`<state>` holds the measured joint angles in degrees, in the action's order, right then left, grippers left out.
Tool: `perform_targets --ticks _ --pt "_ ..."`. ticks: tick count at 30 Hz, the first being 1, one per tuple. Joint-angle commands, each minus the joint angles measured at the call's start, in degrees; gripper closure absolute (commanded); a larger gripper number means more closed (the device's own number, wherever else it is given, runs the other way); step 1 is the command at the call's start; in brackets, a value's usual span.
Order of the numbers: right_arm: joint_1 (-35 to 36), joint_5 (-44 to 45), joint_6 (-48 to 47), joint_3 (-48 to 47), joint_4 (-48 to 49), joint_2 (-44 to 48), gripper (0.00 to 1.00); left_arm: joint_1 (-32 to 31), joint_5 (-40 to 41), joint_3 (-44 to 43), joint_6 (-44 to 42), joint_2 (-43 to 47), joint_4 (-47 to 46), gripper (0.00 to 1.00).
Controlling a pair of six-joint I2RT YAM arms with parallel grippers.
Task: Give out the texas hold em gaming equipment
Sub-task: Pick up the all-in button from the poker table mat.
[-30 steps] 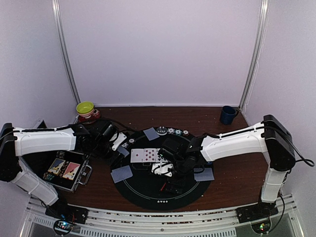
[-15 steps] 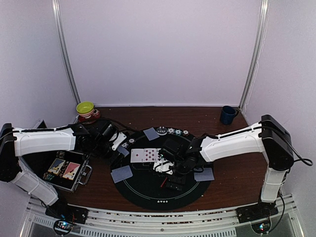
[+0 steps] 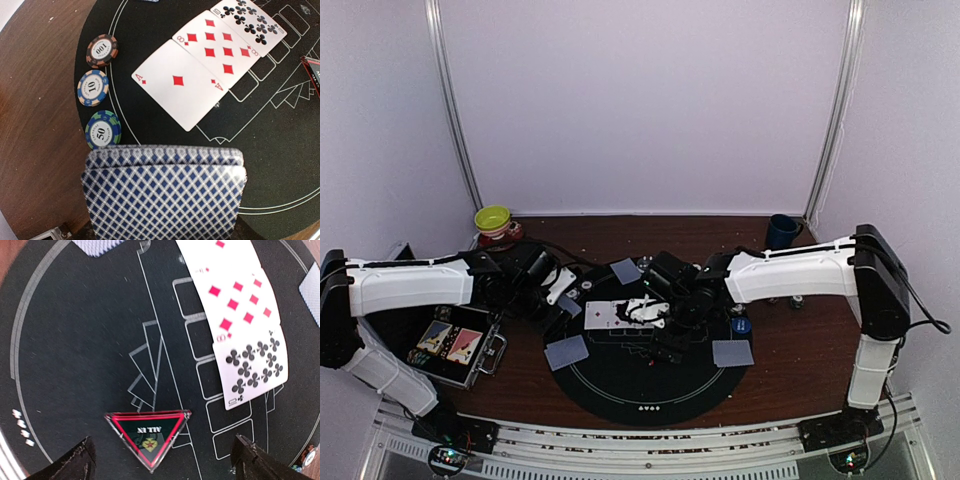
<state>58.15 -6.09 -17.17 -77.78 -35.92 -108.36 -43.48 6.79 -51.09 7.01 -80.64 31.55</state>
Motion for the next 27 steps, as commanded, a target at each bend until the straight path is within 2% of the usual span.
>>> perform_targets --ticks 1,18,27 --pt "0.23 -4.24 2.2 -3.68 -2.35 -0.58 0.04 0.42 -0.02 -0.15 0.38 0.53 -1.62 0.35" --pt "2.45 -2.22 5.22 -3.94 -3.36 -7.02 0.06 0.42 0.33 0.07 0.38 1.08 -1.69 0.35" --pt "2.72 3.82 7.7 -2.96 -2.31 -7.36 0.07 0.4 0.42 0.16 0.36 1.1 -1.71 0.35"
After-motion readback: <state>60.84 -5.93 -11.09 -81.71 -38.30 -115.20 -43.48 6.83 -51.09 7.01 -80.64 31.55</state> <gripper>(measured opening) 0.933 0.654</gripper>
